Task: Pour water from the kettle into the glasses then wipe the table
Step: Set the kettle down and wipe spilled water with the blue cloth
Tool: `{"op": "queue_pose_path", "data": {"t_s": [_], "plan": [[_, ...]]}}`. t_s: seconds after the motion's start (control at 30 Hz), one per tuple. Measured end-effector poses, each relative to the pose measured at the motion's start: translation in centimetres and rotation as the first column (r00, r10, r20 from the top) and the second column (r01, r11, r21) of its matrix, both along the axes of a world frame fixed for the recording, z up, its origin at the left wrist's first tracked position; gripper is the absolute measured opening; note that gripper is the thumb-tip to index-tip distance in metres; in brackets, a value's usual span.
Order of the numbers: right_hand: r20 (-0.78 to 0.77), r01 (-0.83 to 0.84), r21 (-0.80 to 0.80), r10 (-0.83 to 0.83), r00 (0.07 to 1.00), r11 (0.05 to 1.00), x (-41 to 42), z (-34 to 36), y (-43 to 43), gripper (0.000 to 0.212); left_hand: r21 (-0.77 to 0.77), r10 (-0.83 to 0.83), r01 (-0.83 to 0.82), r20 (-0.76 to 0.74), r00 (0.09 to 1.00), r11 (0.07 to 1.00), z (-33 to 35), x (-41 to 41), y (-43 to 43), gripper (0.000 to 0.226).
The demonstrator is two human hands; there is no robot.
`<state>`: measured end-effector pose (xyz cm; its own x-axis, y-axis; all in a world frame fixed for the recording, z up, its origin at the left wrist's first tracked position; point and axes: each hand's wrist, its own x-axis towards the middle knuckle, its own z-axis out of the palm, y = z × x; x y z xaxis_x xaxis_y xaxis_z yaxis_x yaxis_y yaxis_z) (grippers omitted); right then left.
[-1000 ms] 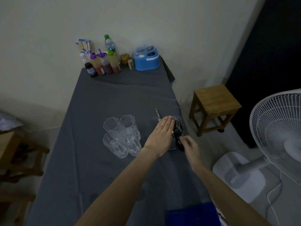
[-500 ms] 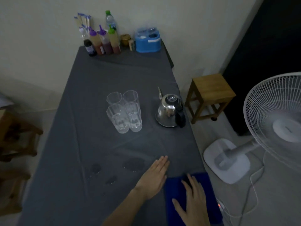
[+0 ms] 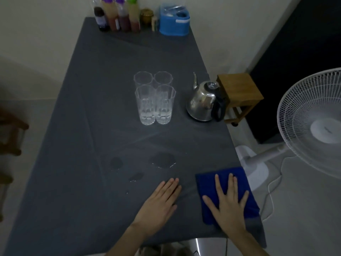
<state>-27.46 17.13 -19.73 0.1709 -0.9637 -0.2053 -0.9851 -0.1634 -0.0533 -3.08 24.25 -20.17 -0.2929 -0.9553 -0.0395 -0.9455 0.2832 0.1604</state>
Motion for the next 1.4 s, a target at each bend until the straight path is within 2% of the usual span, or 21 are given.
{"op": "queue_pose_path", "data": {"t_s": [0.27,0.37,0.47,0.6,0.7,0.77,0.87,1.0,1.1,1.2,1.3,1.4], "plan": [[0.111,-0.091,-0.044,0.096,0.989,0.995,3.0,0.5,-3.8,0.066,0.039,0.107,-0.108,0.012,0.994,0.993,0.5,8.9,8.3,0.052],[0.116,-0.09,-0.031,0.093,0.989,0.995,4.7,0.6,-5.6,0.069,0.045,0.211,-0.208,-0.073,0.975,0.977,0.9,12.3,11.2,0.05],[0.123,-0.088,-0.02,0.09,0.988,0.996,6.2,0.8,-7.1,0.064,0.051,0.35,-0.346,-0.137,0.927,0.937,0.8,15.9,12.9,0.052],[0.123,-0.108,0.005,0.106,0.987,0.994,8.6,1.0,-9.6,0.059,0.062,0.529,-0.525,-0.122,0.84,0.849,0.7,20.3,12.4,0.061],[0.214,-0.077,0.004,0.074,0.974,0.997,11.0,1.2,-11.4,0.053,0.068,0.629,-0.627,-0.129,0.766,0.776,0.7,21.7,11.1,0.065],[0.3,-0.003,0.001,0.003,0.954,1.0,12.9,1.2,-12.4,0.051,0.055,0.649,-0.648,-0.132,0.749,0.76,0.8,21.6,10.5,0.065],[0.327,0.08,-0.022,-0.068,0.942,0.997,15.8,1.0,-13.1,0.05,0.039,0.644,-0.646,-0.151,0.75,0.762,0.9,21.4,10.4,0.063],[0.349,0.083,-0.044,-0.062,0.935,0.996,18.4,0.8,-12.6,0.049,0.029,0.644,-0.649,-0.171,0.746,0.76,0.9,21.6,10.5,0.061],[0.42,-0.035,-0.03,0.044,0.907,0.999,20.1,0.7,-10.7,0.05,0.027,0.637,-0.643,-0.172,0.751,0.765,0.8,21.6,10.5,0.062],[0.549,-0.204,0.0,0.171,0.818,0.979,21.0,1.0,-8.2,0.066,0.023,0.642,-0.648,-0.169,0.748,0.761,0.9,21.5,10.6,0.062],[0.653,-0.351,0.098,0.206,0.729,0.931,19.7,1.6,-6.8,0.054,0.032,0.64,-0.646,-0.177,0.748,0.763,0.9,21.5,10.6,0.062],[0.666,-0.492,0.139,0.286,0.689,0.86,16.8,2.1,-6.1,0.067,0.035,0.638,-0.643,-0.177,0.749,0.765,0.9,21.6,10.6,0.063]]}}
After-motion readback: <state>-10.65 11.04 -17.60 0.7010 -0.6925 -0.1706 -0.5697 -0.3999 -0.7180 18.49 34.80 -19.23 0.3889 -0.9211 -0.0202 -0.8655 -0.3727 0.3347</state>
